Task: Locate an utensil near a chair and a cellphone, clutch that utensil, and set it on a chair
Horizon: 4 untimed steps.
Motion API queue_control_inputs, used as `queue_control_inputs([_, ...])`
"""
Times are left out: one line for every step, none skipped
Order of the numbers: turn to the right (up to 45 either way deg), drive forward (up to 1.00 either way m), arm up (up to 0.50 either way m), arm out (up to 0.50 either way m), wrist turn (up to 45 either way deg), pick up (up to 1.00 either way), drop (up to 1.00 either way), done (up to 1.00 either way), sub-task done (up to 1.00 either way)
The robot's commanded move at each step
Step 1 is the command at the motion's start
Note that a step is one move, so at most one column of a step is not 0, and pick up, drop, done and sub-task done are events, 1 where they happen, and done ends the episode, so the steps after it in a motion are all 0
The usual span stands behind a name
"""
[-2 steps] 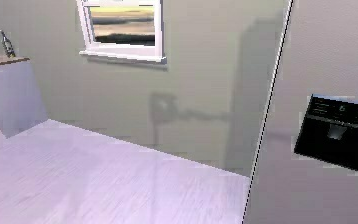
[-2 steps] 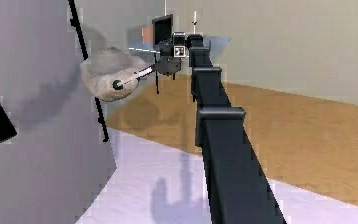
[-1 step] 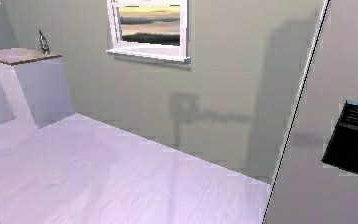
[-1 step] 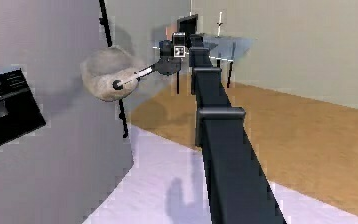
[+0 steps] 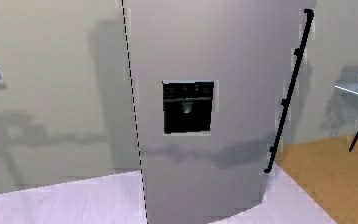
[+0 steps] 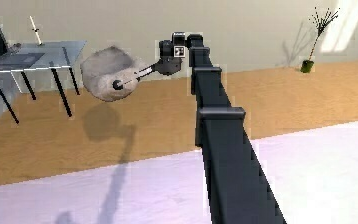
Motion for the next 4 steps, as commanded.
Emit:
queue_control_inputs([45.0,0.00,0.00,0.00,0.0,0.00,0.00,0.00,0.00])
queue_control_inputs([6.0,0.00,0.00,0.00,0.0,0.00,0.00,0.00,0.00])
queue_control_inputs([-45.0,0.00,0.00,0.00,0.0,0.00,0.00,0.00,0.00])
queue_control_inputs([-45.0,0.00,0.00,0.00,0.0,0.00,0.00,0.00,0.00])
